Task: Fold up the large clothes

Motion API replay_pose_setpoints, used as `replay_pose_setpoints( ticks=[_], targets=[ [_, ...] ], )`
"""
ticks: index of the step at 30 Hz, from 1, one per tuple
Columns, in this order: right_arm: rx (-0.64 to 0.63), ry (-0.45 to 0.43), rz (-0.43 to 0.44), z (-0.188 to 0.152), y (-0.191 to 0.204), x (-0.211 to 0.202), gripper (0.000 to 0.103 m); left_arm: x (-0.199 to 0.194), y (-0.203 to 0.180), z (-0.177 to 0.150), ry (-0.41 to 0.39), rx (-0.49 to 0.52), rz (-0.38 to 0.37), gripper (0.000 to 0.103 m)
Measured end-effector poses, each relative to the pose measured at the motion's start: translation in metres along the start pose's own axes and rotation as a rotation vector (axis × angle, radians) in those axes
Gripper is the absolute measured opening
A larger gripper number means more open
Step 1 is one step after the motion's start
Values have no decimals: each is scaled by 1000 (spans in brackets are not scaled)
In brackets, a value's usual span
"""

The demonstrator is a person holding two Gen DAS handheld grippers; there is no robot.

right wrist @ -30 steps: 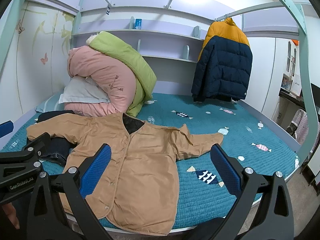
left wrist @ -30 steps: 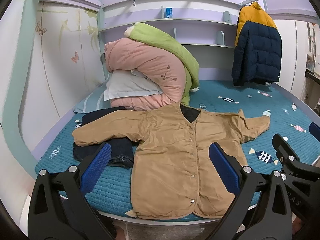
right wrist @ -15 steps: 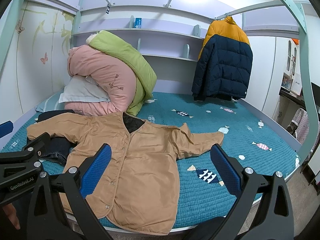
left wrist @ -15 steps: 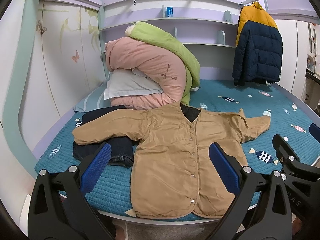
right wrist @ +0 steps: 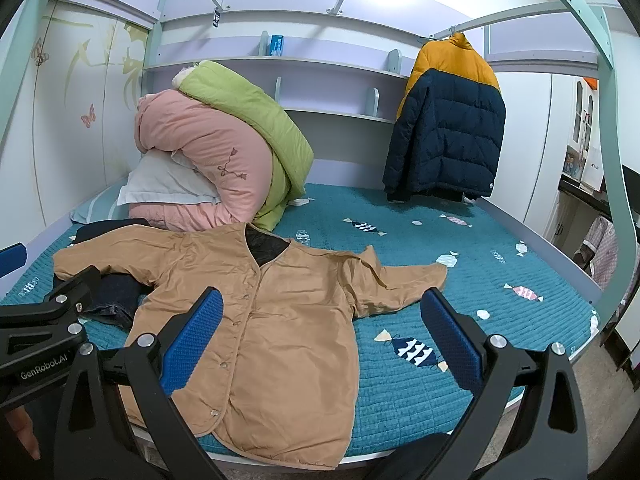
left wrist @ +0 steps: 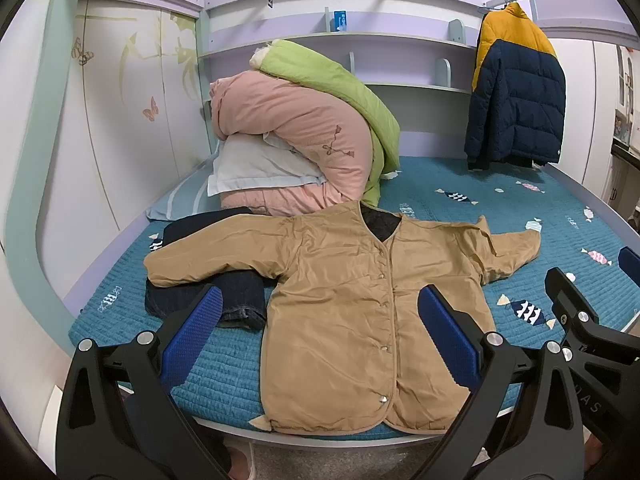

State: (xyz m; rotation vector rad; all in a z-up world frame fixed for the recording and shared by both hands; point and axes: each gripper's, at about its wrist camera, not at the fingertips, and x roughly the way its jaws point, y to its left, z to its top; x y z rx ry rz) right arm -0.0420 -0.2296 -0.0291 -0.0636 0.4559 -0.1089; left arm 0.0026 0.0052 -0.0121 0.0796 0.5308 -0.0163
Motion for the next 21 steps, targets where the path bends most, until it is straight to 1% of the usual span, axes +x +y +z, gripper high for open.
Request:
replay_pose_setpoints(
  ticks=[21],
  targets=[
    [-4, 1, -2, 0, 0, 0, 96, 0, -1, -3, 1, 3, 5, 98]
  ],
)
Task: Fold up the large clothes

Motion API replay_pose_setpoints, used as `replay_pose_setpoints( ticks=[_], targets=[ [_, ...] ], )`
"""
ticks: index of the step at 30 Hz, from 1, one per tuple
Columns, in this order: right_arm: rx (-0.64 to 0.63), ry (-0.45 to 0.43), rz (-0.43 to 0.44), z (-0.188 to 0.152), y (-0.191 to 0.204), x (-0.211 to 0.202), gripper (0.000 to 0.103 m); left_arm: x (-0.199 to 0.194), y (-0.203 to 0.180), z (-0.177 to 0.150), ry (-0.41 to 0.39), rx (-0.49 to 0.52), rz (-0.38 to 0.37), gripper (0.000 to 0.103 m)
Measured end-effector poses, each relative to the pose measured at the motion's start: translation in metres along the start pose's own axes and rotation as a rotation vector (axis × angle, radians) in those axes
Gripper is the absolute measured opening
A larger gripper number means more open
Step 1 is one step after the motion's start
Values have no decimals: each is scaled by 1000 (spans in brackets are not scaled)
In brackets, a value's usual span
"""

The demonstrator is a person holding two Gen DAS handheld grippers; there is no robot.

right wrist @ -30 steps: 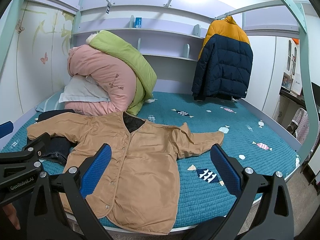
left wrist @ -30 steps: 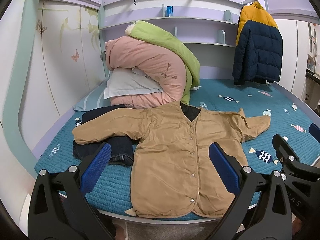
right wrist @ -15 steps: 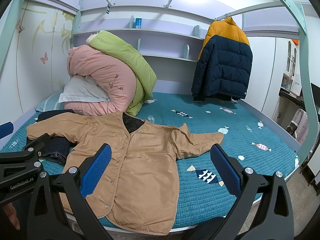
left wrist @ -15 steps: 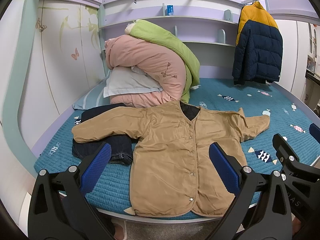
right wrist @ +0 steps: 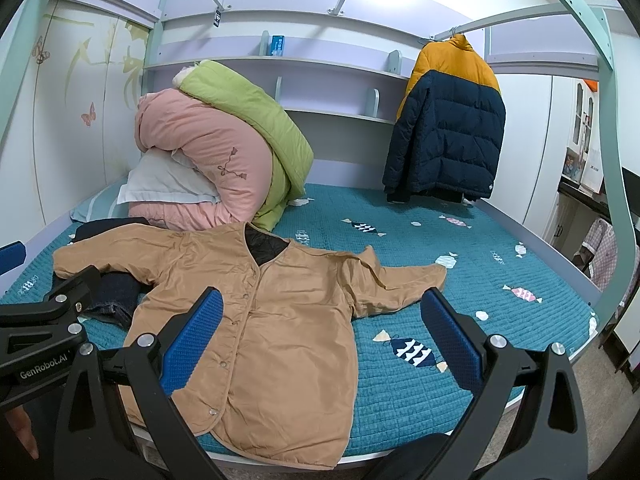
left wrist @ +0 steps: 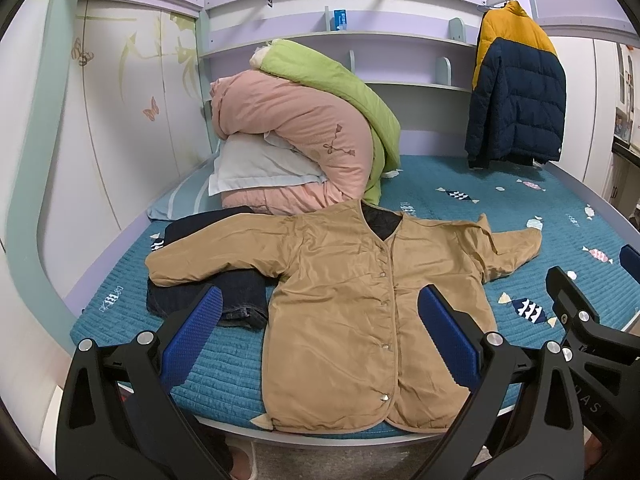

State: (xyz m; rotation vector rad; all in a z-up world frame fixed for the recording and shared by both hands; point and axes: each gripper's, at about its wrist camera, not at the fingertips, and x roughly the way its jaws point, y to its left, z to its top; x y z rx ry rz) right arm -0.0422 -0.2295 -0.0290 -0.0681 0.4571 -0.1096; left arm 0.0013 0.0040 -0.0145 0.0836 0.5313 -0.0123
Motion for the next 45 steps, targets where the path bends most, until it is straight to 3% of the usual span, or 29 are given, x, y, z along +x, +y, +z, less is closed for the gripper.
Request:
replay_pose_setpoints(
  ticks=[24, 30, 45],
  targets=[
    [-24, -10, -24, -1, 1, -2, 96, 1, 0, -4, 12, -2, -1, 98],
    [2, 19, 41, -4, 1, 5, 96, 7, 3, -4, 37, -17, -10, 98],
    [-35, 102, 73, -11, 29, 45, 96, 51, 19, -8, 158, -50, -18, 98]
  ],
)
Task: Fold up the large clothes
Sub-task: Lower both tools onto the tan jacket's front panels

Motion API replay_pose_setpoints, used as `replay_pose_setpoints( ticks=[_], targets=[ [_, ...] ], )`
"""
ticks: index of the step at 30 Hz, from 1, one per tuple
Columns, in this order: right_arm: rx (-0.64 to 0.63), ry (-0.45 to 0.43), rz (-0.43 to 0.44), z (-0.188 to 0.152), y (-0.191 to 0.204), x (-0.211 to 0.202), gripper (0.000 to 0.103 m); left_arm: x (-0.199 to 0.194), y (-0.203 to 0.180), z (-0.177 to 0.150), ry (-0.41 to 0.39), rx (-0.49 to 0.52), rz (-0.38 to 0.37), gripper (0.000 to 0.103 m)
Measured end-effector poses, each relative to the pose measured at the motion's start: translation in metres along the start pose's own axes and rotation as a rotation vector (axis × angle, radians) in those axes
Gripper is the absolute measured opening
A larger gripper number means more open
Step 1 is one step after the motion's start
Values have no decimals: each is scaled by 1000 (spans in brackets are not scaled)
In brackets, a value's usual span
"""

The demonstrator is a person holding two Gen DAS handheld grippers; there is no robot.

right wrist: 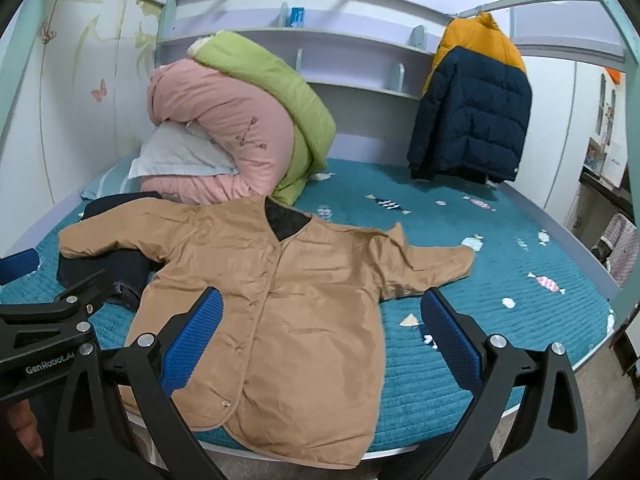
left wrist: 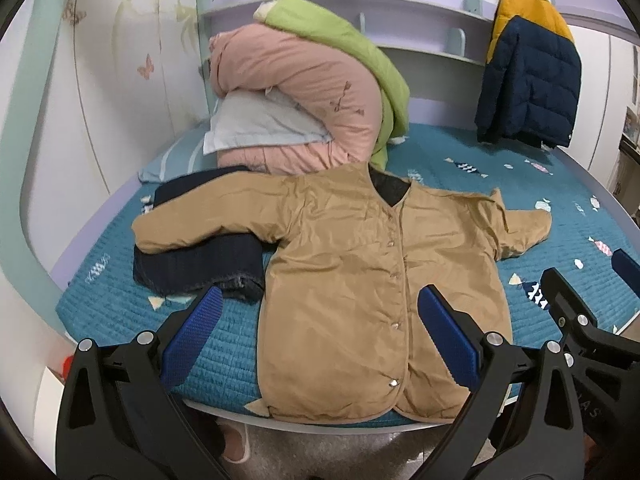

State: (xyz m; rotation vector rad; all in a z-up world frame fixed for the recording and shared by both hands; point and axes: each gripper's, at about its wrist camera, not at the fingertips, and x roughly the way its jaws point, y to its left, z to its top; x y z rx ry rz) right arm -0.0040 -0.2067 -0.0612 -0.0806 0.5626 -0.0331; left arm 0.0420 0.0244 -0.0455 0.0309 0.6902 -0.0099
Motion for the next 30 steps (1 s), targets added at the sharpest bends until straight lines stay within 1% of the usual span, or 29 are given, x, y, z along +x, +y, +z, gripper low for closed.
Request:
replay_pose_setpoints(
  ticks=[4, 8, 11, 16, 23, 27, 30],
  targets=[
    [-20, 23, 15, -2, 14, 14, 96, 17, 14, -3, 40, -23, 2, 98],
    [-57, 64, 31, -3, 31, 32, 96, 36, 34, -2, 80, -61, -14, 98],
    [-87, 92, 42, -4, 45, 45, 96, 52, 49, -1, 107, -94, -10, 98],
    [-115, 111, 69, -2, 61, 67, 96, 80, 74, 1, 155, -147, -12, 98],
    [-114, 120, 138, 20, 84, 112, 96, 123, 114, 6, 214, -219, -6, 98],
    [-97, 139, 194, 33, 97, 141, 95, 148, 136, 4, 253, -255, 22, 98],
    [-92, 153, 224, 42, 107, 161, 95, 166, 155, 5, 275, -287, 19, 98]
  ],
)
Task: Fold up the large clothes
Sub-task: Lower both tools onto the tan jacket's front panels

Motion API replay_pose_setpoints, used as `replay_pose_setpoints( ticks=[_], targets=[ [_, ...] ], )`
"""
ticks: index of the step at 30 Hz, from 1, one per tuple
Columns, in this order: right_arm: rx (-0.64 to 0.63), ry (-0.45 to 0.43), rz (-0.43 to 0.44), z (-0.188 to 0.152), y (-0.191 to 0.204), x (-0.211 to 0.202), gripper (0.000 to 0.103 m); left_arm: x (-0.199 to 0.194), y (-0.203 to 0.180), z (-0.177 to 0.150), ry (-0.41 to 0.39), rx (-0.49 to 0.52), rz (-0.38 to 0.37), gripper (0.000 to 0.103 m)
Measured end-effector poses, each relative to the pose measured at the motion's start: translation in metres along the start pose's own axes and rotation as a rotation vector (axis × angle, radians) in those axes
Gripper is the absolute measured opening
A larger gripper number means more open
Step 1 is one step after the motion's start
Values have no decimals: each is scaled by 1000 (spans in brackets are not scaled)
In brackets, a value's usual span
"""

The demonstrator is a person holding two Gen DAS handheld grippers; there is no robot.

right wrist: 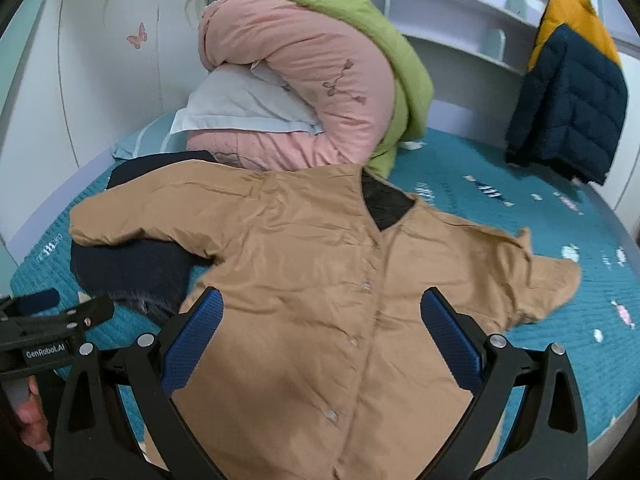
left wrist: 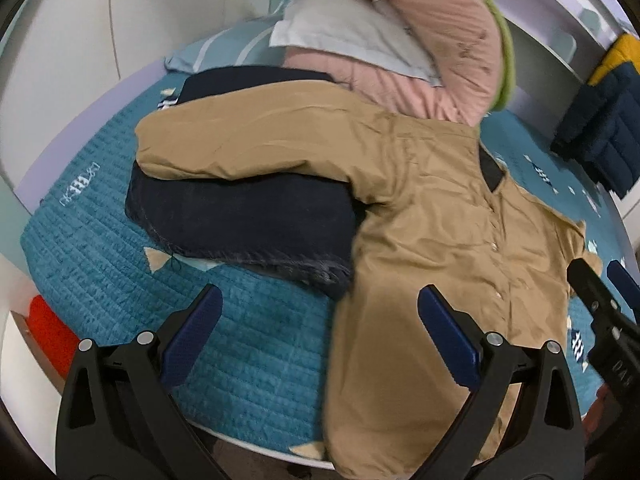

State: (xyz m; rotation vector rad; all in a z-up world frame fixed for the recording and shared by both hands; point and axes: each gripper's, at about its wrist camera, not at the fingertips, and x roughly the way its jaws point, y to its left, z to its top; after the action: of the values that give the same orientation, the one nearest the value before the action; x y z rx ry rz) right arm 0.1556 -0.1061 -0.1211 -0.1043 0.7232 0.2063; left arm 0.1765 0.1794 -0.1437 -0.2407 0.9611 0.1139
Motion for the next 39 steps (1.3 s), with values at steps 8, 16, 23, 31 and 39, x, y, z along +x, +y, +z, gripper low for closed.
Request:
replay_pose_setpoints(
  ticks=[8, 16, 23, 31, 39],
  targets=[
    [32, 35, 104, 37, 12, 53, 80, 37, 50, 33, 52, -126, 8, 98],
    [90, 125, 189, 62, 32, 104, 65, 64, 93, 52, 89, -256, 43, 98],
    [56, 170, 192, 75, 50, 138, 45, 74, 124, 72, 58, -312, 28, 98],
    [123, 283, 173, 73, 51, 197, 40, 113, 169, 86, 71, -448, -219, 98],
    [119, 383, 140, 55, 66, 232, 40, 137, 221, 79, 55, -709, -522, 97]
  ],
)
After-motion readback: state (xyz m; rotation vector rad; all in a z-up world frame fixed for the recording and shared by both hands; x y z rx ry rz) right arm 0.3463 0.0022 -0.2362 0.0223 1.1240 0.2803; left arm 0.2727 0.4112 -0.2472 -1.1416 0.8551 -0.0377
